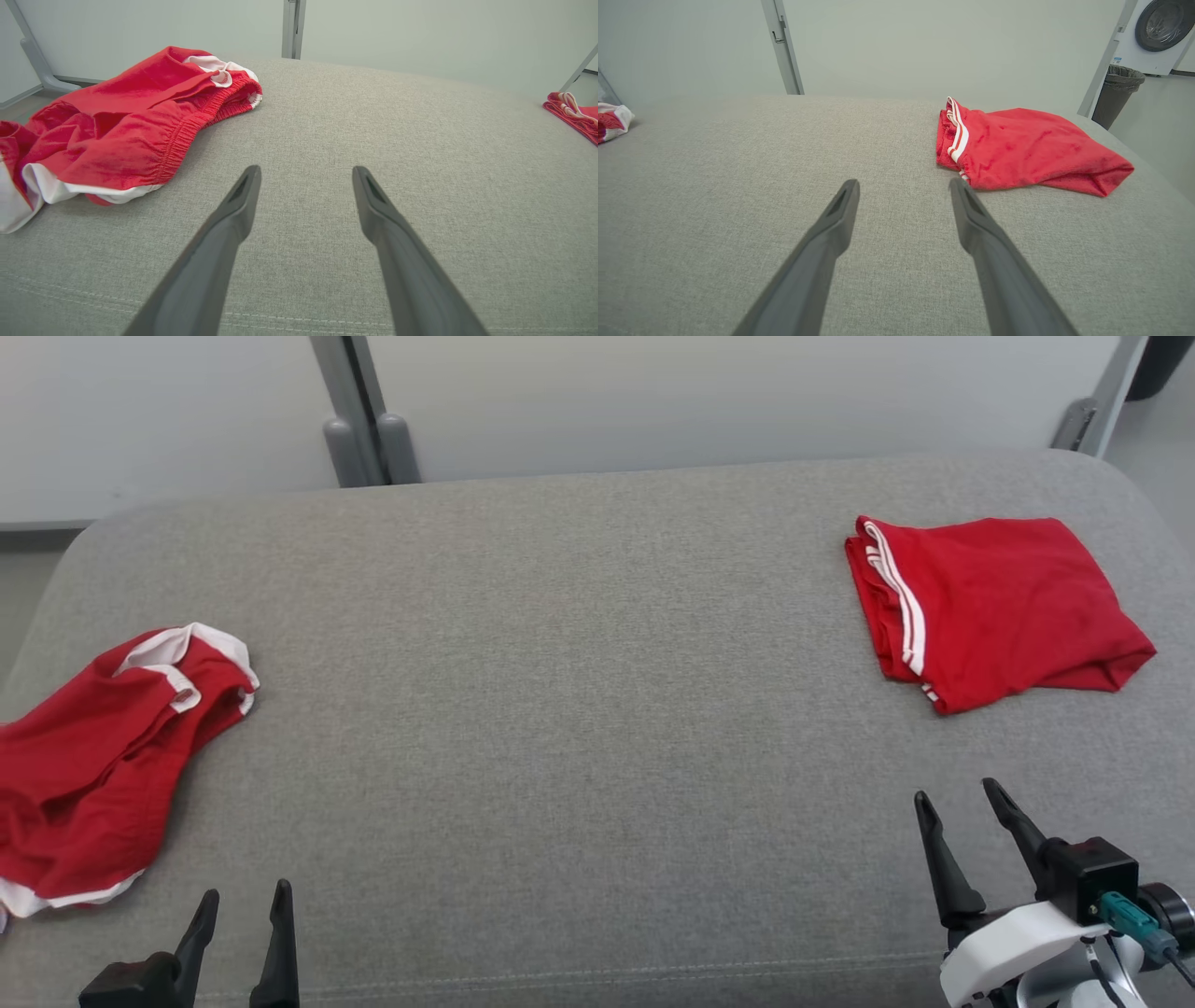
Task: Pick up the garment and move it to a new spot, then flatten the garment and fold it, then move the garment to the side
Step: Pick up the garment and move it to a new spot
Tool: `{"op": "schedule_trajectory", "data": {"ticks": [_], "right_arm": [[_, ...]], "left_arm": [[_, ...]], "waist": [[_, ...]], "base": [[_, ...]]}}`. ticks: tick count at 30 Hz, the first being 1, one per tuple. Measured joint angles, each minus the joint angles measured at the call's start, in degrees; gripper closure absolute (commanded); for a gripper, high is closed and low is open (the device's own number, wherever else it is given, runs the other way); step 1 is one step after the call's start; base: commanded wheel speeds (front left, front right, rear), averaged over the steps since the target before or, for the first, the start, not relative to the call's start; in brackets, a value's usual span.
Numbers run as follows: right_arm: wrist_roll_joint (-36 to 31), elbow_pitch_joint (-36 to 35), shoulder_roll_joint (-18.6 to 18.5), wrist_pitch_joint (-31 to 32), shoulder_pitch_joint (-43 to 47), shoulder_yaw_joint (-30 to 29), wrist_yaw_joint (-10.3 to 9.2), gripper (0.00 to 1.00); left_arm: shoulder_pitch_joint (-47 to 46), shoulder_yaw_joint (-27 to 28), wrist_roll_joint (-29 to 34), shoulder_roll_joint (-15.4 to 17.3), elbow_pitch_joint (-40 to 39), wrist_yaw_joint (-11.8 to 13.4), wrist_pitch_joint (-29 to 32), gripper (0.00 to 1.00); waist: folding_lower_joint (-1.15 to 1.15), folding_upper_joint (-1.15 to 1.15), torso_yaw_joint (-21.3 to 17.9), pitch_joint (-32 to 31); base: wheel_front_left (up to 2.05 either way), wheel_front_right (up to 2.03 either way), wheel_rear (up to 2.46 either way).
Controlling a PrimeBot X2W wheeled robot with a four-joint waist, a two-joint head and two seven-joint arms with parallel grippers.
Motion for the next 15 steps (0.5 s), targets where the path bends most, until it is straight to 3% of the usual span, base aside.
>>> {"op": "schedule_trajectory", "data": {"ticks": [9,15], "right_arm": [[-1.08,0.2,0.64,0.0,-0.36,2.89,2.46,0.0],[-1.52,0.77,0.64,0.0,-0.43,2.89,2.86,0.0]], "left_arm": [[-0.38,1.81,0.99,-0.85,-0.32,0.14,-0.01,0.0],[-0.38,1.81,0.99,-1.7,-0.22,0.07,-0.01,0.0]], "waist": [[0.0,0.0,6.0,0.01],[0.0,0.0,10.6,0.12]], "base": [[0.0,0.0,0.0],[0.0,0.0,0.0]]}}
